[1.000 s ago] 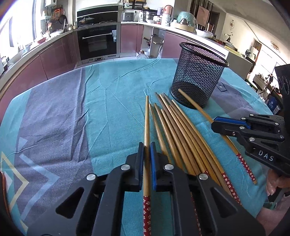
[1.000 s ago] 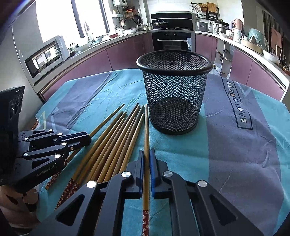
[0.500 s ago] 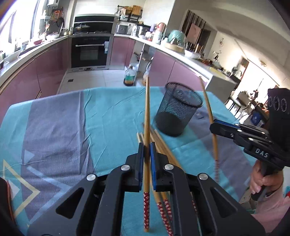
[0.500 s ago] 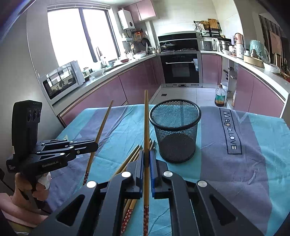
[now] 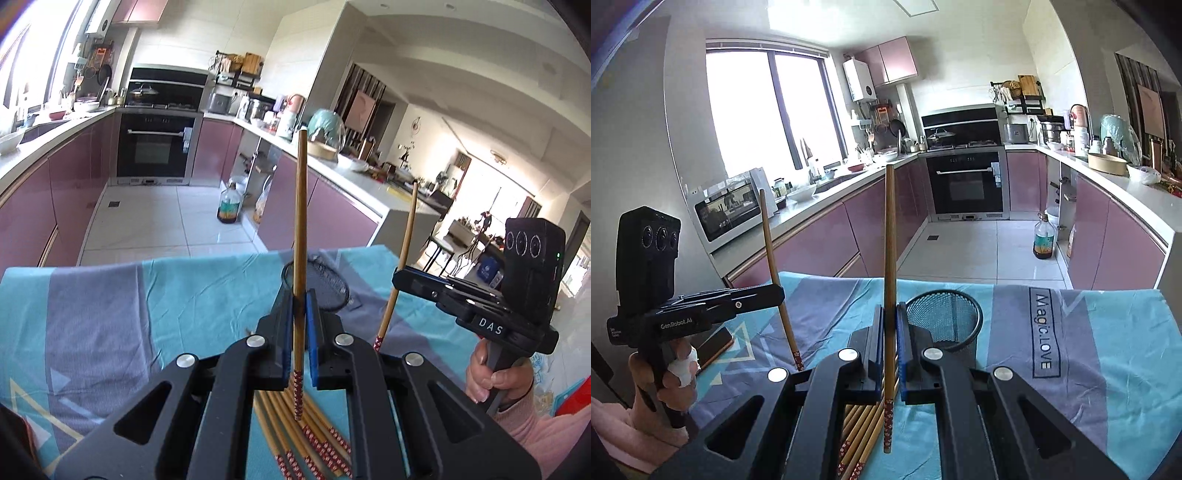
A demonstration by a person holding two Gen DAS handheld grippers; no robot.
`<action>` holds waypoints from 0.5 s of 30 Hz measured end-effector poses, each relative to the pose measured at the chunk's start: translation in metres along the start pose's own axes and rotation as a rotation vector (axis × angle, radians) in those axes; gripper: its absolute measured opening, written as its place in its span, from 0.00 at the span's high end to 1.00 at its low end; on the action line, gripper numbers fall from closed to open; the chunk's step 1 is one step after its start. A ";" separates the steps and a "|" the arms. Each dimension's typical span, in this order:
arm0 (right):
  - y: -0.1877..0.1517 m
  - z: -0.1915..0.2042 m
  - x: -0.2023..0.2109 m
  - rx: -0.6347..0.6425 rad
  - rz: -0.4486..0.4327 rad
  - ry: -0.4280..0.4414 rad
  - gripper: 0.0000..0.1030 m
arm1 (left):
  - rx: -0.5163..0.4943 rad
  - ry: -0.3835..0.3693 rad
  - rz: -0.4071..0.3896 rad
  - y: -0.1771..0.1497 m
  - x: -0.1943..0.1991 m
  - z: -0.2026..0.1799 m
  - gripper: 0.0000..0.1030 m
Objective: Organize utensils
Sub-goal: 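Lift the chopstick in the left gripper into the mesh cup while the right gripper lowers its own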
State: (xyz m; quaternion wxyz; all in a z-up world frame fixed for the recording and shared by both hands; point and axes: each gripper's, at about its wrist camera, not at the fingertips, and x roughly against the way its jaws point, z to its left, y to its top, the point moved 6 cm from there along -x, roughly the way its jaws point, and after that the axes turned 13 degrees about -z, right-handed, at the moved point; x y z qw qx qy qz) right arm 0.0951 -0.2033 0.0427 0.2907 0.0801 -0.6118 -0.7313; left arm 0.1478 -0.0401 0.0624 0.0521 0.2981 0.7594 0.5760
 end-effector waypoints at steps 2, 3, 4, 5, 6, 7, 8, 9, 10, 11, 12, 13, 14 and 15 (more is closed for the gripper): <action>0.011 -0.003 -0.001 0.011 -0.023 -0.002 0.95 | -0.001 -0.003 -0.028 0.015 -0.002 -0.005 0.93; 0.016 -0.004 -0.001 0.013 -0.035 -0.002 0.95 | -0.001 -0.006 -0.040 0.020 -0.005 -0.010 0.93; 0.023 -0.006 -0.001 0.013 -0.048 0.000 0.95 | 0.001 -0.011 -0.053 0.028 -0.007 -0.013 0.93; 0.029 -0.008 -0.002 0.013 -0.059 -0.001 0.95 | 0.000 -0.012 -0.064 0.032 -0.010 -0.015 0.93; 0.035 -0.009 -0.003 0.016 -0.071 -0.005 0.95 | 0.000 -0.012 -0.075 0.038 -0.012 -0.017 0.93; 0.042 -0.011 -0.004 0.021 -0.085 -0.009 0.95 | 0.000 -0.013 -0.085 0.045 -0.016 -0.020 0.93; 0.047 -0.013 -0.004 0.024 -0.097 -0.014 0.95 | 0.002 -0.013 -0.093 0.052 -0.020 -0.022 0.93; 0.053 -0.016 -0.006 0.027 -0.110 -0.020 0.95 | 0.006 -0.015 -0.100 0.058 -0.024 -0.025 0.93; 0.058 -0.018 -0.009 0.028 -0.120 -0.024 0.95 | 0.010 -0.018 -0.108 0.065 -0.027 -0.028 0.93; 0.061 -0.021 -0.011 0.027 -0.128 -0.028 0.95 | 0.011 -0.019 -0.114 0.070 -0.031 -0.030 0.93; 0.065 -0.025 -0.014 0.027 -0.136 -0.034 0.95 | 0.012 -0.020 -0.121 0.075 -0.035 -0.033 0.93; 0.068 -0.028 -0.016 0.027 -0.144 -0.042 0.95 | 0.013 -0.020 -0.125 0.078 -0.039 -0.034 0.93; 0.071 -0.032 -0.019 0.027 -0.155 -0.051 0.95 | 0.008 -0.015 -0.131 0.082 -0.044 -0.037 0.93; 0.074 -0.035 -0.021 0.027 -0.162 -0.055 0.95 | 0.002 -0.007 -0.136 0.084 -0.048 -0.038 0.93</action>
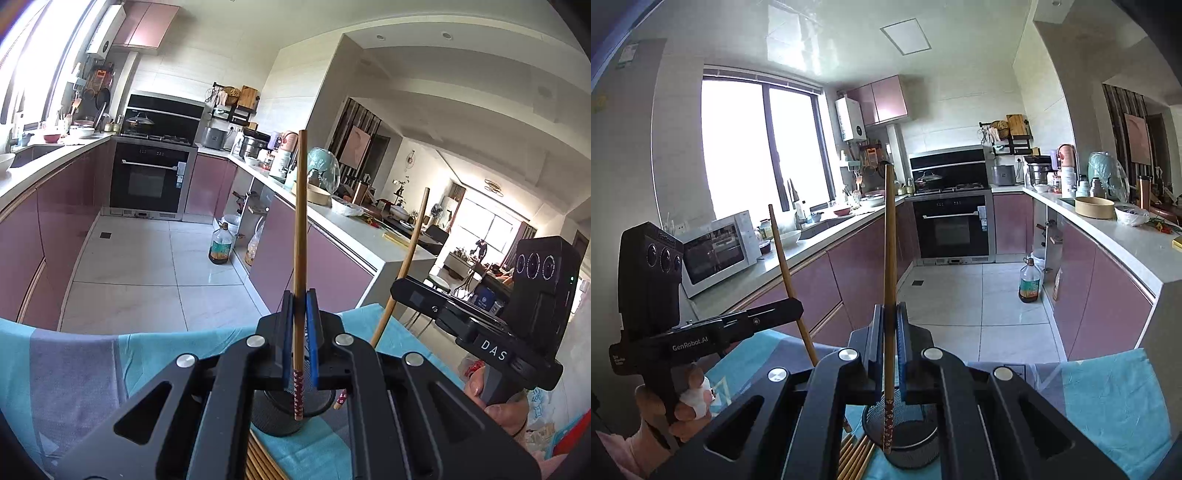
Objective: Organize utensils
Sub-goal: 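Lift the chopstick in the left gripper into the mesh cup while the right gripper lowers its own, then open the left gripper releasing its chopstick while the right gripper releases its chopstick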
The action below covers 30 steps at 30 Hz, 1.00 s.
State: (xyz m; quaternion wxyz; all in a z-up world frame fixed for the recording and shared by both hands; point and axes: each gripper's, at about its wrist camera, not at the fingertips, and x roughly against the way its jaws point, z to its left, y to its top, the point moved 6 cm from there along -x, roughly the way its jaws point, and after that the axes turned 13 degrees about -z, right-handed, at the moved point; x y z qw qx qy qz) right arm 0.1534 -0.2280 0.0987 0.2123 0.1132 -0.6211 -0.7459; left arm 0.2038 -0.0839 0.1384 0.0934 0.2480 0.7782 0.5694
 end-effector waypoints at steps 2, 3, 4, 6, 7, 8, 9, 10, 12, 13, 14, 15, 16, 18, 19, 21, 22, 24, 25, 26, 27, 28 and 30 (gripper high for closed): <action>0.001 -0.007 -0.010 -0.010 -0.001 -0.008 0.95 | -0.005 -0.001 0.000 0.000 -0.011 -0.003 0.93; -0.001 -0.010 -0.014 -0.013 0.002 -0.011 0.95 | -0.006 0.002 0.009 -0.002 -0.017 -0.004 0.93; -0.003 -0.014 -0.020 -0.013 0.012 -0.016 0.95 | -0.010 0.008 0.019 -0.004 -0.023 -0.005 0.93; -0.012 -0.015 -0.030 -0.010 0.037 -0.020 0.95 | -0.029 0.019 0.041 -0.013 -0.033 -0.007 0.93; -0.018 -0.018 -0.037 -0.008 0.057 -0.024 0.95 | -0.038 0.028 0.055 -0.019 -0.039 -0.007 0.93; -0.026 -0.018 -0.041 -0.007 0.075 -0.025 0.95 | -0.045 0.032 0.069 -0.025 -0.043 -0.008 0.93; -0.033 -0.019 -0.047 -0.006 0.099 -0.026 0.95 | -0.048 0.036 0.084 -0.032 -0.049 -0.007 0.93; -0.042 -0.020 -0.052 -0.004 0.125 -0.027 0.95 | -0.051 0.039 0.098 -0.041 -0.057 -0.004 0.93; -0.057 -0.019 -0.060 -0.005 0.171 -0.027 0.95 | -0.052 0.038 0.131 -0.055 -0.068 -0.002 0.93; -0.064 -0.021 -0.065 -0.007 0.199 -0.029 0.95 | -0.056 0.039 0.145 -0.063 -0.072 0.000 0.93; -0.070 -0.021 -0.066 -0.007 0.217 -0.033 0.95 | -0.060 0.040 0.157 -0.069 -0.077 0.002 0.93; -0.074 -0.021 -0.067 -0.008 0.235 -0.033 0.95 | -0.064 0.040 0.168 -0.073 -0.081 0.003 0.93; -0.080 -0.023 -0.071 -0.010 0.256 -0.034 0.95 | -0.068 0.043 0.176 -0.081 -0.085 0.007 0.93; -0.087 -0.020 -0.074 -0.012 0.289 -0.034 0.95 | -0.072 0.048 0.190 -0.088 -0.093 0.010 0.93; -0.090 -0.021 -0.076 -0.014 0.302 -0.037 0.95 | -0.070 0.048 0.197 -0.092 -0.098 0.014 0.93; -0.095 -0.021 -0.078 -0.010 0.320 -0.041 0.94 | -0.073 0.051 0.207 -0.096 -0.106 0.016 0.93; -0.096 -0.021 -0.079 -0.013 0.324 -0.046 0.93 | -0.076 0.051 0.211 -0.099 -0.108 0.018 0.92; -0.097 -0.022 -0.080 -0.015 0.331 -0.052 0.93 | -0.078 0.053 0.222 -0.105 -0.112 0.022 0.92; -0.097 -0.022 -0.082 -0.019 0.332 -0.056 0.92 | -0.080 0.058 0.224 -0.107 -0.113 0.023 0.92; -0.098 -0.023 -0.082 -0.022 0.333 -0.059 0.92 | -0.082 0.063 0.225 -0.109 -0.114 0.024 0.92; -0.099 -0.023 -0.083 -0.024 0.333 -0.063 0.91 | -0.084 0.066 0.225 -0.110 -0.113 0.024 0.92; -0.098 -0.024 -0.082 -0.026 0.330 -0.067 0.90 | -0.084 0.069 0.223 -0.111 -0.113 0.026 0.89; -0.096 -0.023 -0.081 -0.031 0.324 -0.070 0.86 | -0.087 0.075 0.217 -0.111 -0.112 0.027 0.85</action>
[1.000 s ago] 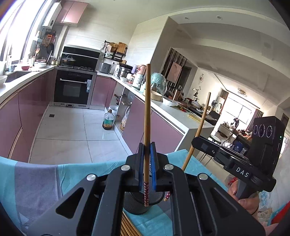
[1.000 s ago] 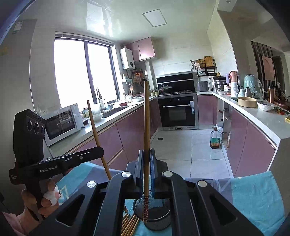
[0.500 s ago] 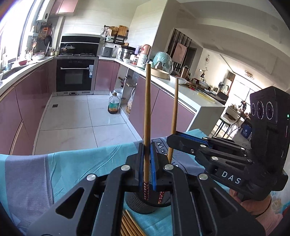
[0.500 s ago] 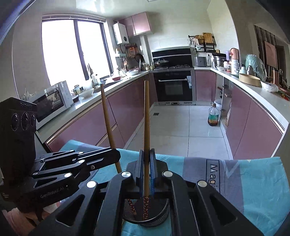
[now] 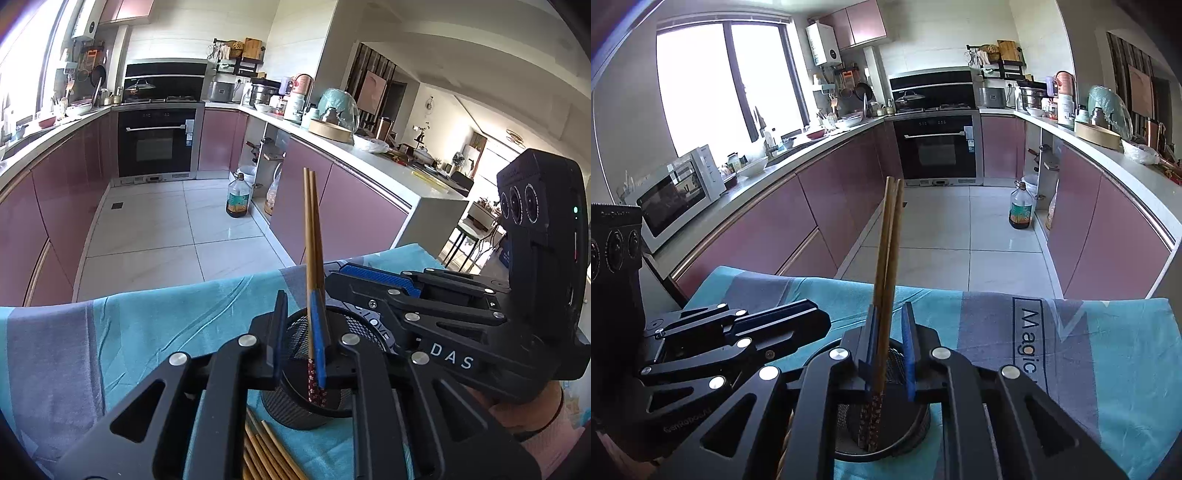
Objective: Organize utensils
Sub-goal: 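Open the left gripper releasing its chopstick while the right gripper releases its chopstick, then move both open grippers back over the remaining chopsticks on the table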
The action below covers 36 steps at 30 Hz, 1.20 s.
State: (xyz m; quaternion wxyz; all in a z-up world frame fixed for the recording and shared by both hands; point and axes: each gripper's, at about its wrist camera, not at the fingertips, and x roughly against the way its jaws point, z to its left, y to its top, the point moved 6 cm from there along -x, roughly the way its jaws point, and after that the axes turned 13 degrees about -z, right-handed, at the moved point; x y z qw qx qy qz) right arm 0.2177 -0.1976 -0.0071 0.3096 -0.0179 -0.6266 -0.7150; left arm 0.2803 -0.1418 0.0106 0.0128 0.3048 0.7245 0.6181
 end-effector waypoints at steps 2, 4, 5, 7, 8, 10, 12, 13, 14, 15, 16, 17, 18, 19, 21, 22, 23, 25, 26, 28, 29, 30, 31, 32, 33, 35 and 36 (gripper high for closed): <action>0.001 -0.001 0.002 -0.003 -0.010 -0.002 0.83 | 0.000 0.005 -0.006 -0.002 0.004 0.003 0.82; 0.002 -0.001 0.005 -0.005 -0.019 -0.005 0.80 | 0.001 0.013 -0.012 -0.002 0.008 0.006 0.77; 0.003 -0.002 0.006 -0.009 -0.023 -0.005 0.78 | -0.001 0.019 -0.017 -0.003 0.012 0.007 0.77; 0.003 -0.003 0.011 -0.013 -0.034 -0.007 0.75 | -0.007 0.031 -0.030 -0.004 0.017 0.011 0.73; 0.003 -0.003 0.014 -0.012 -0.041 -0.007 0.73 | -0.008 0.036 -0.037 -0.004 0.020 0.012 0.71; 0.004 -0.001 0.021 -0.006 -0.057 -0.009 0.68 | -0.018 0.047 -0.058 -0.004 0.028 0.012 0.66; 0.004 0.003 0.030 0.000 -0.074 -0.001 0.65 | -0.031 0.059 -0.076 -0.005 0.036 0.013 0.62; 0.005 0.004 0.034 0.002 -0.081 0.003 0.64 | -0.038 0.066 -0.084 -0.005 0.040 0.012 0.60; 0.005 0.007 0.039 0.005 -0.089 0.010 0.63 | -0.048 0.075 -0.095 -0.004 0.044 0.012 0.58; 0.005 0.010 0.044 0.007 -0.099 0.018 0.60 | -0.055 0.083 -0.106 -0.004 0.049 0.012 0.55; 0.005 0.013 0.050 0.010 -0.110 0.025 0.59 | -0.062 0.090 -0.114 -0.005 0.054 0.012 0.52; 0.005 0.016 0.055 0.016 -0.119 0.033 0.56 | -0.069 0.099 -0.121 -0.005 0.058 0.013 0.50; 0.004 0.020 0.060 0.024 -0.125 0.041 0.53 | -0.074 0.107 -0.128 -0.005 0.062 0.012 0.46; 0.002 0.023 0.065 0.033 -0.134 0.048 0.52 | -0.080 0.120 -0.134 -0.006 0.066 0.014 0.43; 0.001 0.029 0.073 0.042 -0.145 0.056 0.47 | -0.089 0.140 -0.143 -0.007 0.073 0.015 0.34; -0.001 0.031 0.076 0.046 -0.147 0.061 0.47 | -0.091 0.147 -0.150 -0.009 0.077 0.017 0.32; -0.004 0.035 0.080 0.051 -0.150 0.071 0.47 | -0.095 0.153 -0.153 -0.010 0.081 0.018 0.32; -0.009 0.040 0.086 0.057 -0.148 0.090 0.46 | -0.106 0.168 -0.157 -0.015 0.090 0.019 0.31; -0.015 0.043 0.088 0.059 -0.143 0.101 0.46 | -0.108 0.173 -0.154 -0.017 0.092 0.019 0.31; -0.023 0.048 0.089 0.062 -0.125 0.117 0.46 | -0.109 0.181 -0.148 -0.022 0.097 0.020 0.30; -0.029 0.051 0.089 0.064 -0.112 0.126 0.46 | -0.111 0.188 -0.146 -0.026 0.100 0.021 0.30; -0.035 0.054 0.088 0.066 -0.100 0.132 0.46 | -0.112 0.196 -0.144 -0.029 0.104 0.022 0.30; -0.042 0.056 0.087 0.065 -0.084 0.137 0.46 | -0.110 0.202 -0.140 -0.033 0.108 0.024 0.30; -0.047 0.056 0.086 0.062 -0.071 0.139 0.46 | -0.107 0.207 -0.137 -0.040 0.114 0.027 0.29; -0.054 0.058 0.084 0.056 -0.058 0.142 0.46 | -0.103 0.212 -0.133 -0.044 0.117 0.030 0.29; -0.069 0.059 0.080 0.042 -0.025 0.149 0.46 | -0.095 0.217 -0.124 -0.051 0.122 0.032 0.29; -0.074 0.060 0.077 0.039 -0.012 0.148 0.46 | -0.090 0.219 -0.117 -0.054 0.124 0.034 0.28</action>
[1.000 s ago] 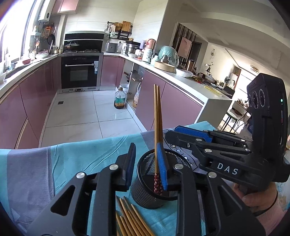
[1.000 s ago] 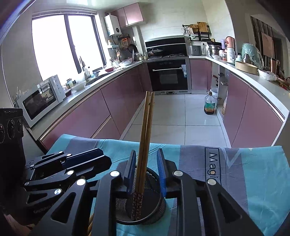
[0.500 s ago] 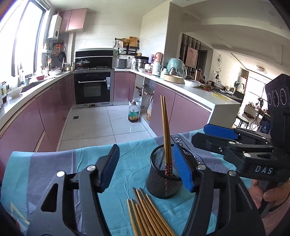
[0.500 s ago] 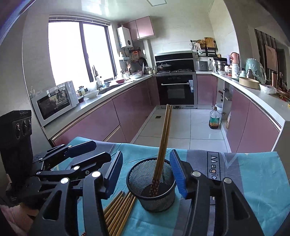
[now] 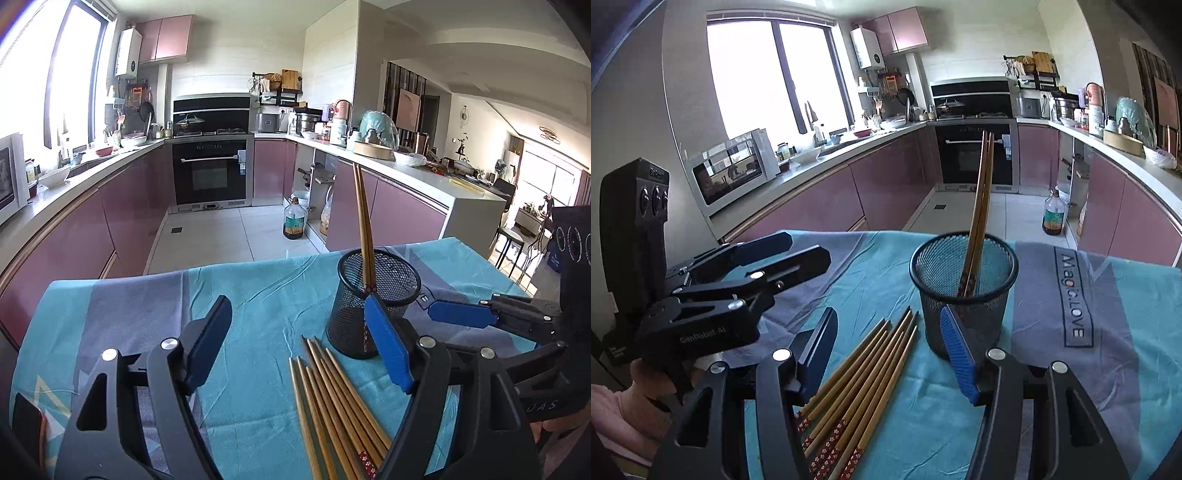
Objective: Organize utensils
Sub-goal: 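Move both open grippers back over the remaining chopsticks on the table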
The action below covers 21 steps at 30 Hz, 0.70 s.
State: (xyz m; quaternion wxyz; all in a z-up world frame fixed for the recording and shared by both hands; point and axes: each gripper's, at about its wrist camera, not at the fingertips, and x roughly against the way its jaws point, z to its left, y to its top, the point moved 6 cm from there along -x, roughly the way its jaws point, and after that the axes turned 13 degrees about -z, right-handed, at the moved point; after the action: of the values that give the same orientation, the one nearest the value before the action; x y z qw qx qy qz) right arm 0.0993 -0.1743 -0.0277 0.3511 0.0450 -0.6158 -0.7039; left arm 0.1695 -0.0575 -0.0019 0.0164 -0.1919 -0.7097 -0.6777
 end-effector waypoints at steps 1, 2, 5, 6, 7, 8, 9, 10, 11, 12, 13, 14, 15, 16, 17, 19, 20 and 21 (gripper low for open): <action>-0.006 0.000 -0.002 -0.007 0.012 0.000 0.46 | 0.004 0.006 0.007 -0.004 0.002 0.003 0.28; -0.011 -0.001 -0.003 -0.018 0.022 0.000 0.46 | 0.008 0.010 0.013 -0.008 0.004 0.005 0.28; -0.021 -0.001 -0.007 -0.031 0.045 -0.005 0.46 | 0.024 0.015 0.035 -0.019 0.007 0.012 0.28; -0.025 -0.001 -0.007 -0.037 0.053 -0.005 0.46 | 0.026 0.019 0.044 -0.025 0.008 0.013 0.28; -0.027 0.000 -0.008 -0.043 0.060 -0.003 0.46 | 0.023 0.026 0.049 -0.029 0.009 0.014 0.28; -0.030 0.000 -0.010 -0.049 0.069 -0.003 0.46 | 0.021 0.029 0.055 -0.032 0.010 0.016 0.28; -0.033 0.001 -0.011 -0.054 0.075 -0.004 0.46 | 0.022 0.029 0.064 -0.034 0.009 0.014 0.28; -0.036 0.002 -0.012 -0.058 0.082 -0.003 0.46 | 0.024 0.029 0.070 -0.037 0.009 0.015 0.28; -0.038 0.002 -0.012 -0.062 0.087 -0.002 0.46 | 0.024 0.033 0.075 -0.040 0.009 0.014 0.28; -0.041 0.003 -0.012 -0.064 0.092 0.000 0.46 | 0.026 0.034 0.079 -0.042 0.010 0.015 0.28; -0.043 0.003 -0.013 -0.066 0.097 0.001 0.46 | 0.026 0.035 0.083 -0.045 0.011 0.016 0.28; -0.044 0.004 -0.014 -0.068 0.103 0.000 0.46 | 0.026 0.038 0.087 -0.047 0.011 0.018 0.28; -0.045 0.005 -0.015 -0.069 0.107 0.000 0.46 | 0.026 0.040 0.093 -0.050 0.010 0.018 0.28; -0.047 0.006 -0.016 -0.071 0.112 0.001 0.46 | 0.027 0.042 0.099 -0.052 0.010 0.018 0.28; -0.048 0.006 -0.017 -0.072 0.115 0.001 0.46 | 0.029 0.043 0.104 -0.054 0.009 0.018 0.28; -0.051 0.006 -0.018 -0.076 0.124 0.000 0.46 | 0.032 0.043 0.117 -0.059 0.010 0.020 0.28; -0.053 0.007 -0.019 -0.079 0.128 0.000 0.46 | 0.031 0.045 0.122 -0.061 0.009 0.018 0.28; -0.055 0.007 -0.020 -0.080 0.132 -0.001 0.46 | 0.030 0.047 0.129 -0.063 0.008 0.018 0.28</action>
State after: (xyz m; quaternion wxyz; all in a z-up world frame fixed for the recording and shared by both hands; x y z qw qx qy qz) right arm 0.0865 -0.1583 -0.0827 0.3980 -0.0101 -0.5888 -0.7034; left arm 0.1473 -0.0384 -0.0616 0.0793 -0.2209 -0.7053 -0.6689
